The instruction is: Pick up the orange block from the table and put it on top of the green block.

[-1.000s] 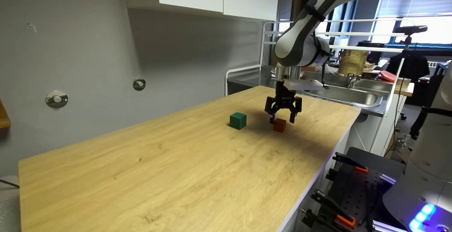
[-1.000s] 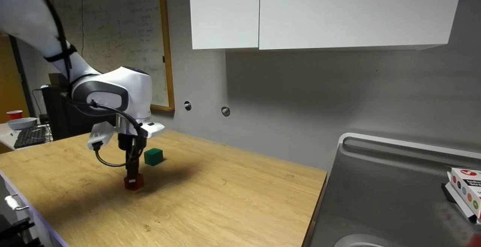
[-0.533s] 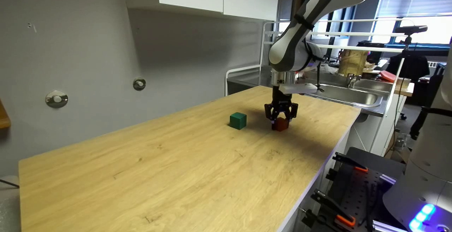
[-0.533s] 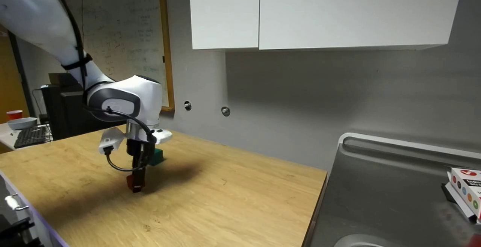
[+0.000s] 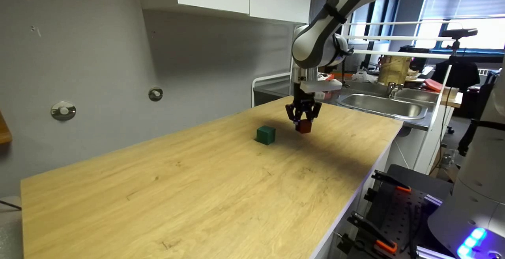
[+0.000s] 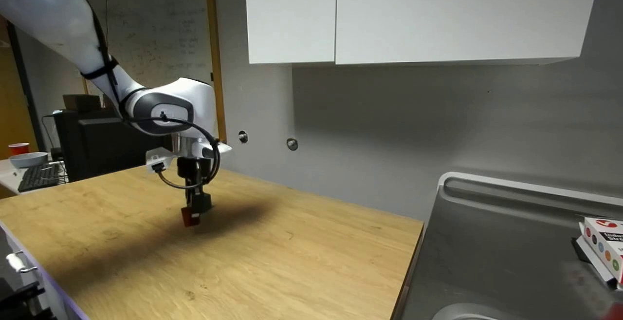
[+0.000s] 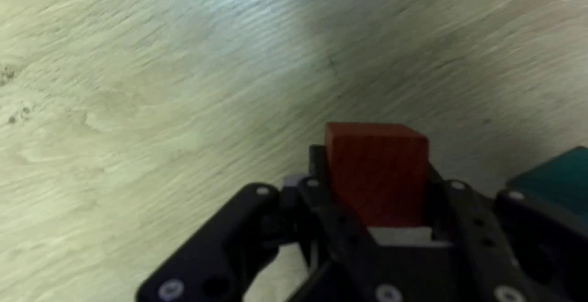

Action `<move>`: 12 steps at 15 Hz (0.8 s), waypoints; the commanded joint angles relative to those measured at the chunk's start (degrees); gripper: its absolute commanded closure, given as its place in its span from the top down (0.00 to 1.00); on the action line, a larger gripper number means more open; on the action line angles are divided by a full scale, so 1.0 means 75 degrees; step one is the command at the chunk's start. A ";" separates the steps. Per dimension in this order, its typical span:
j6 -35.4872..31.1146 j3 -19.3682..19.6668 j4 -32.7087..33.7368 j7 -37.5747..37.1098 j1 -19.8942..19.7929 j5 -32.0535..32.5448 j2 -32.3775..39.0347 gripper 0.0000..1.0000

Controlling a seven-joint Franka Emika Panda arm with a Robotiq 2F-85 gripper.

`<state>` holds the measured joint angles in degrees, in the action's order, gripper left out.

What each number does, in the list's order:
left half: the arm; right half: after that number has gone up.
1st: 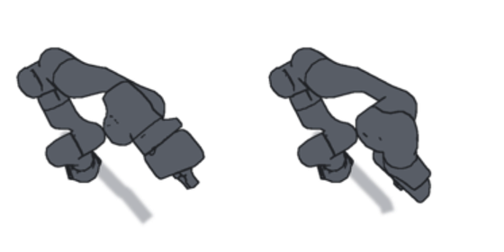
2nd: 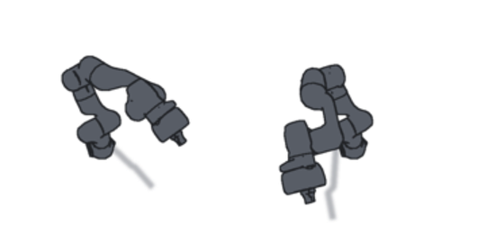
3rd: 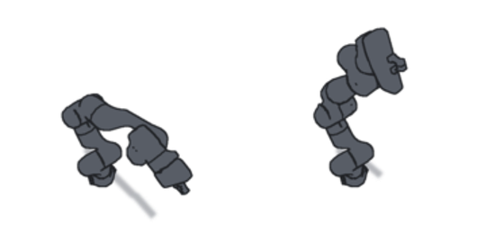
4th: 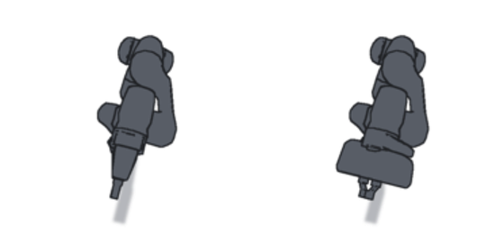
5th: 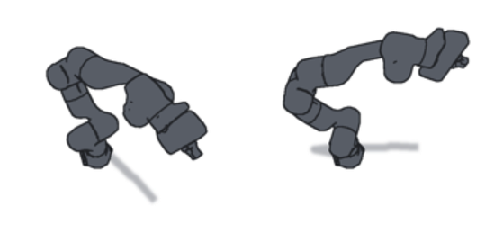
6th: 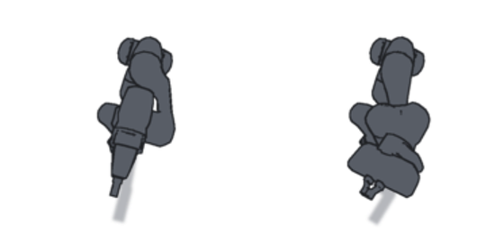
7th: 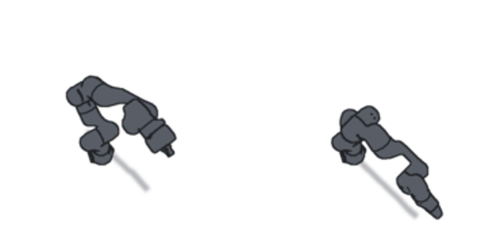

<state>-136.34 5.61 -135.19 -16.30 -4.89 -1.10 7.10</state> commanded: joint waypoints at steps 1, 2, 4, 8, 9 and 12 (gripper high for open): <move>0.0736 -0.0164 0.0938 -0.0572 0.0420 0.0590 0.0020 0.19; 0.0858 -0.0231 0.1186 -0.0623 0.0529 0.0664 0.0098 0.19; 0.1073 -0.0363 0.1656 -0.0657 0.0738 0.0768 0.0277 0.19; 0.1253 -0.0554 0.2263 -0.0595 0.1034 0.0718 0.0718 0.19; 0.1254 -0.0573 0.2315 -0.0567 0.1074 0.0695 0.0801 0.19; 0.1235 -0.0577 0.2461 -0.0523 0.1165 0.0639 0.1122 0.19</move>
<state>-128.86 1.58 -119.58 -19.69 3.57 3.27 12.89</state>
